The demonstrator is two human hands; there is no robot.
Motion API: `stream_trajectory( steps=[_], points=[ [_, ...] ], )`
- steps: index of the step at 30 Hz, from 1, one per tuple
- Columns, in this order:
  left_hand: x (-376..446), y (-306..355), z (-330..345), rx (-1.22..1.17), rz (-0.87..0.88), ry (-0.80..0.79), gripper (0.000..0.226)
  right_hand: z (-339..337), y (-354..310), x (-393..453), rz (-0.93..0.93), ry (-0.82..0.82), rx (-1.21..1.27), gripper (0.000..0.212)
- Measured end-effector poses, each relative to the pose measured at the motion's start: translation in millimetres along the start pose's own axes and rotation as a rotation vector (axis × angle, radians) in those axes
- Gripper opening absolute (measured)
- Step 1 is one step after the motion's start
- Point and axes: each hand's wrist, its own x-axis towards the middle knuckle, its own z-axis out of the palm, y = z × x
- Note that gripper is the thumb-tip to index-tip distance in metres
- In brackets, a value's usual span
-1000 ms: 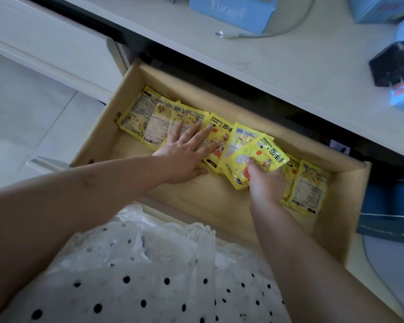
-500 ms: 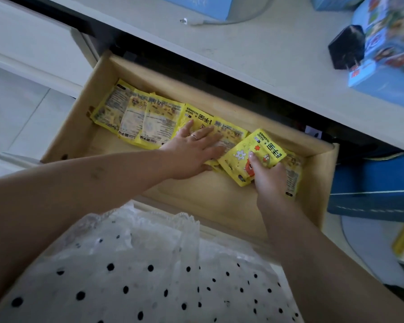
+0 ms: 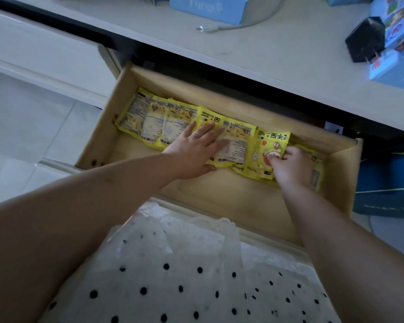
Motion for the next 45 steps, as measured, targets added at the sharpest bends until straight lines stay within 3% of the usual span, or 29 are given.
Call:
stream_trajectory(
  steps=[4,8,14,23,29,32,35,37,41,45],
  points=[
    [-20.3,-19.8,0.9,-0.013,-0.067,0.029,0.076,12.8,-0.8,3.9,-0.025,0.024,-0.1,0.047],
    [-35.0,-35.5,-3.7,-0.065,-0.165,0.044,0.076,15.3,-1.4,8.0,-0.024,0.083,-0.153,0.065],
    [-49.0,-65.0,-5.8,-0.083,-0.264,0.033,0.087,20.2,-19.6,-15.1,-0.218,0.156,0.001,0.058],
    [-41.1,-83.7,-7.7,-0.175,-0.251,-0.033,0.089,35.9,-44.2,-48.2,-0.484,-0.017,0.006,0.052],
    [-53.2,-77.1,-15.1,-0.201,-0.268,-0.062,0.093,34.2,-57.5,-59.2,-0.497,-0.092,-0.034,0.047],
    [-79.2,-57.2,-36.1,-0.477,-0.424,0.002,0.086,16.1,-69.8,-82.7,-0.464,-0.179,-0.065,0.048],
    [-115.0,-29.9,-74.1,-1.114,-0.768,0.173,0.069,-13.3,-85.5,-122.7,-0.465,-0.335,-0.081,0.049],
    [-146.2,-13.5,-103.7,-1.363,-0.9,0.263,0.058,-38.3,-100.0,-152.8,-0.464,-0.428,-0.087,0.049],
    [-217.3,11.4,-167.1,-1.496,-1.022,0.273,0.037,-95.7,-141.3,-211.0,-0.456,-0.522,-0.117,0.046],
    [-286.4,32.1,-236.3,-1.513,-1.113,0.287,0.037,-155.7,-177.5,-270.6,-0.479,-0.585,-0.178,0.044]
  ],
)
